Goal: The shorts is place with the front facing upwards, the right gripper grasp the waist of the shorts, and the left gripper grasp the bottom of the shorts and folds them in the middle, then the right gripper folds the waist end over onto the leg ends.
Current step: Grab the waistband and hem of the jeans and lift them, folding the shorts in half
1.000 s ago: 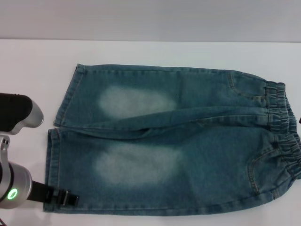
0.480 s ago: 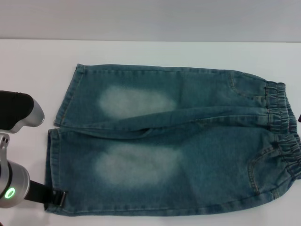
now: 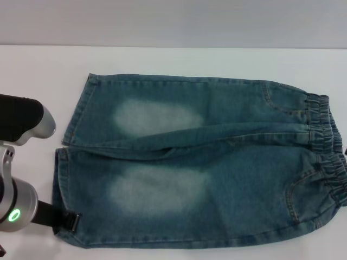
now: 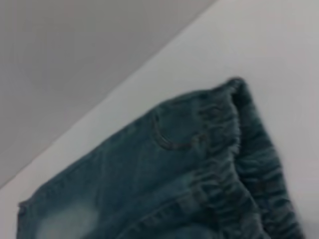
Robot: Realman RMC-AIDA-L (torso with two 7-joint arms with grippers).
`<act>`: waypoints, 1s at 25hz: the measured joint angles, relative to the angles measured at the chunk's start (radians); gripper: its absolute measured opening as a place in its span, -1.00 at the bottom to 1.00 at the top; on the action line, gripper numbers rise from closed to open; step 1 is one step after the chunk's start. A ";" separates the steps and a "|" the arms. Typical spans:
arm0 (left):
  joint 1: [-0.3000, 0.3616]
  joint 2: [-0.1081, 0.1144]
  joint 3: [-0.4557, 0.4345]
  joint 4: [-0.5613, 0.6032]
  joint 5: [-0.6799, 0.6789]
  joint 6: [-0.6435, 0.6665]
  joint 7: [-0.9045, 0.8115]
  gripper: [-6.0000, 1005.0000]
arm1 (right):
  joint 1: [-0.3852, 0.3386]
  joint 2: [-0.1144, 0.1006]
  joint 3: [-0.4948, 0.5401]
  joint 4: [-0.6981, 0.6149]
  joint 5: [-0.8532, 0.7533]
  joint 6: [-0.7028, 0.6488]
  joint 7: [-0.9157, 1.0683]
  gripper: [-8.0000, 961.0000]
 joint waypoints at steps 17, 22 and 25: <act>-0.019 0.000 0.002 0.009 0.001 -0.007 0.000 -0.98 | 0.009 0.001 -0.009 -0.086 -0.044 -0.002 -0.016 0.62; -0.021 0.001 0.000 0.008 0.001 -0.007 0.002 -0.98 | 0.029 0.001 -0.009 -0.121 -0.051 -0.005 -0.032 0.62; -0.025 0.000 -0.001 0.007 0.001 -0.007 0.006 -0.98 | 0.032 0.001 -0.009 -0.121 -0.052 -0.005 -0.038 0.62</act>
